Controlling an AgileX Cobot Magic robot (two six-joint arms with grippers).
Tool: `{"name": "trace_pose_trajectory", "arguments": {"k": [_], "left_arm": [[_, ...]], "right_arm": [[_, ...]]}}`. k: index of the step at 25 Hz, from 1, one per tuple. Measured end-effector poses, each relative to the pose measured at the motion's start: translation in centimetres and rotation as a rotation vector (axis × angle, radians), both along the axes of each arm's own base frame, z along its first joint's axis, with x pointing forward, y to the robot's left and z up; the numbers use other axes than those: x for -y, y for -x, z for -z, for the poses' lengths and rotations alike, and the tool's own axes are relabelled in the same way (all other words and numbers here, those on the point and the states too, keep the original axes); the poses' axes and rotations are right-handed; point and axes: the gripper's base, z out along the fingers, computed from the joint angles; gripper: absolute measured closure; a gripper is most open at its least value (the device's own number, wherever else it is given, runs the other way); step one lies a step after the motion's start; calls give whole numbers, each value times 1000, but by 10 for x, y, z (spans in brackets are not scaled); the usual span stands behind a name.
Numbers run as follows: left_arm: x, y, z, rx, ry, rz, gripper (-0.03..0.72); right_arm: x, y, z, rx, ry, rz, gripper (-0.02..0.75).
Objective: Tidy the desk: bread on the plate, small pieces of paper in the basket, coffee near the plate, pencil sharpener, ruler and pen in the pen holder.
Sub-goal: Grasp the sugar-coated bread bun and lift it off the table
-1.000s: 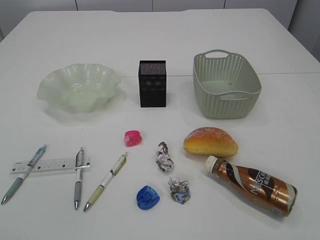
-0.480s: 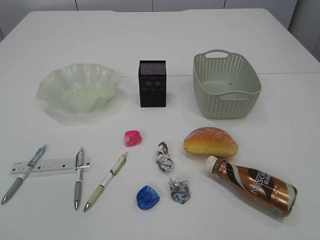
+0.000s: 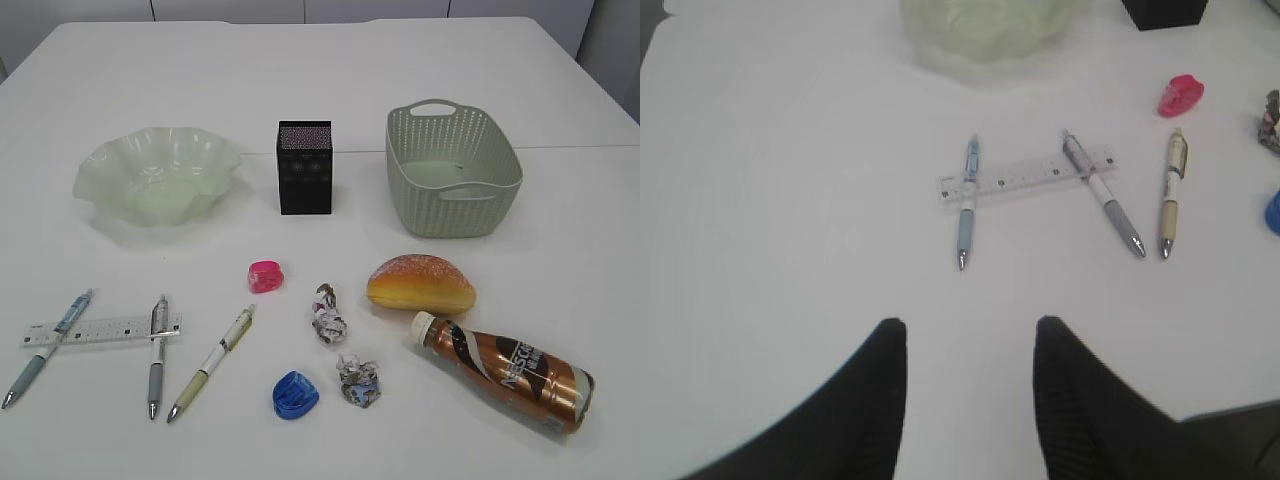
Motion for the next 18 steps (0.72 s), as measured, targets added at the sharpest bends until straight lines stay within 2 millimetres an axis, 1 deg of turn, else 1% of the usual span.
{"name": "trace_pose_trajectory", "arguments": {"k": [3, 5, 7, 9, 13, 15, 18], "left_arm": [[0, -11, -6, -70, -13, 9, 381], [-1, -18, -15, -120, -28, 2, 381], [0, -23, -26, -168, -23, 5, 381], [1, -24, -41, -205, -6, 0, 381], [5, -33, -72, -208, 68, -12, 381], [10, -38, -85, -209, 121, 13, 381], [16, -49, -96, -228, 169, 40, 381]], "right_arm": [[-1, 0, 0, 0, -8, -5, 220], [-1, 0, 0, 1, -15, -10, 220], [-2, 0, 0, 1, -18, -12, 220], [-2, 0, 0, 1, -20, -13, 220], [-2, 0, 0, 1, -20, -13, 220], [-2, -1, 0, -2, -20, -13, 220], [-2, -10, -1, -67, -23, -13, 220]]}}
